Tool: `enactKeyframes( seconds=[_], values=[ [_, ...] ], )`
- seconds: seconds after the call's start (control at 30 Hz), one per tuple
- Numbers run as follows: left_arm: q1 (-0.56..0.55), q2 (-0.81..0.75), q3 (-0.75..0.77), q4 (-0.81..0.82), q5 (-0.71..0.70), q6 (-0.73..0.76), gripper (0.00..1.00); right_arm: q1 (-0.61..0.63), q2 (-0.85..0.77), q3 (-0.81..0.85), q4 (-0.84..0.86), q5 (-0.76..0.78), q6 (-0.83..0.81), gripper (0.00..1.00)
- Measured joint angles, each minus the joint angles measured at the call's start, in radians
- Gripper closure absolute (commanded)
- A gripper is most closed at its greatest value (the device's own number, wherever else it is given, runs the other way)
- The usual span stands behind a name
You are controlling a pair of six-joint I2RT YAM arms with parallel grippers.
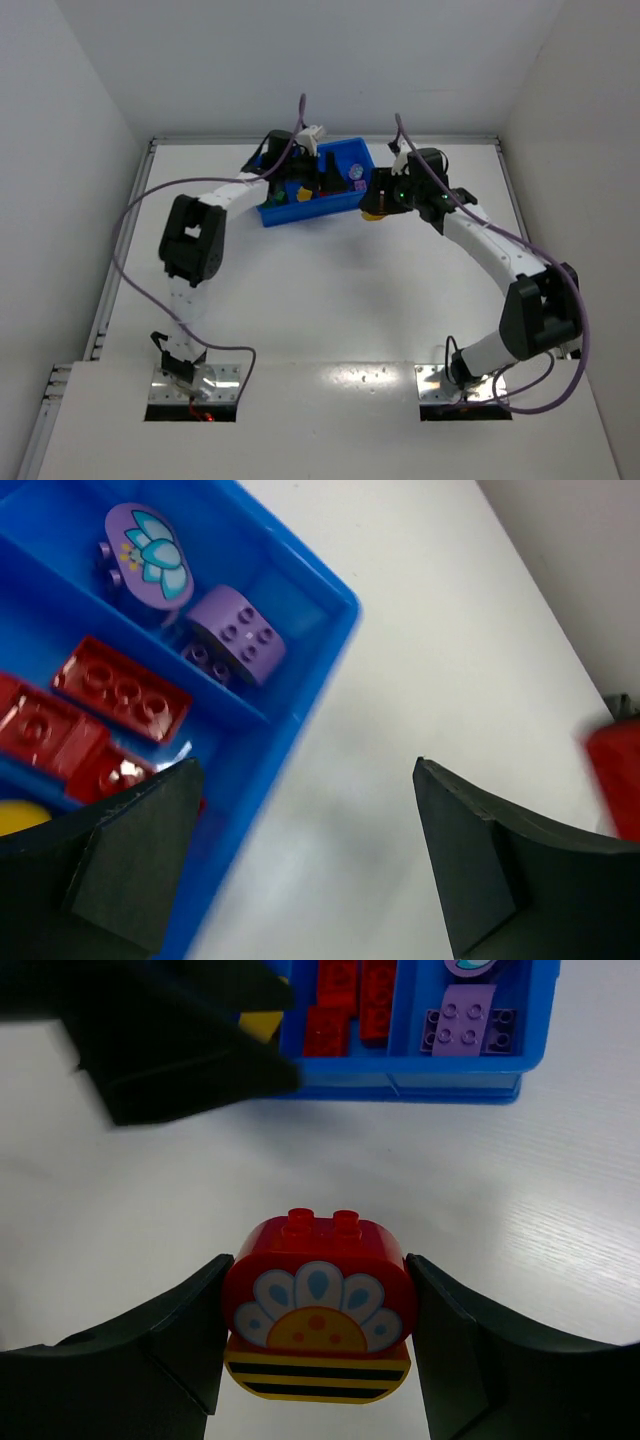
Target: Sort the legos into containers by color
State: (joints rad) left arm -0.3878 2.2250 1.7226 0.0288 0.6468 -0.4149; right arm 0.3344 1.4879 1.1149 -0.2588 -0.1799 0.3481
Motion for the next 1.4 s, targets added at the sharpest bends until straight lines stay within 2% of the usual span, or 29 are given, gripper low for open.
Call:
enactKeyframes(
  seconds=[0.13,0.23,0.3,0.37,0.53,0.67,0.9,1.0,1.4],
  values=[
    [0.023,-0.320,-0.293,0.058,-0.003,0.069,0.07,-0.042,0.073,0.056,0.045,-0.087,0.194,0.90],
    [0.028,-0.560,-0.452,0.112,0.000,0.123,0.07,-0.064,0.153,0.123,0.083,-0.136,0.334,0.93],
    [0.027,-0.663,-0.506,0.133,0.021,0.152,0.07,-0.068,0.199,0.168,0.093,-0.143,0.400,0.98],
    [0.027,-0.714,-0.531,0.150,0.048,0.160,0.07,-0.067,0.231,0.209,0.095,-0.138,0.452,0.98],
    [0.019,-0.724,-0.620,0.213,0.071,0.106,0.06,-0.056,0.248,0.276,0.106,-0.079,0.537,1.00],
    [0.014,-0.719,-0.674,0.274,0.053,-0.002,0.05,-0.027,0.248,0.304,0.131,0.006,0.584,0.98],
    [0.003,-0.700,-0.663,0.447,-0.014,-0.142,0.04,0.030,0.227,0.292,0.146,0.117,0.617,0.90],
    [-0.011,-0.655,-0.627,0.488,-0.031,-0.175,0.04,0.048,0.206,0.280,0.145,0.144,0.624,0.90],
    [-0.039,-0.558,-0.598,0.530,-0.061,-0.244,0.04,0.069,0.190,0.280,0.153,0.156,0.640,0.90]
  ],
)
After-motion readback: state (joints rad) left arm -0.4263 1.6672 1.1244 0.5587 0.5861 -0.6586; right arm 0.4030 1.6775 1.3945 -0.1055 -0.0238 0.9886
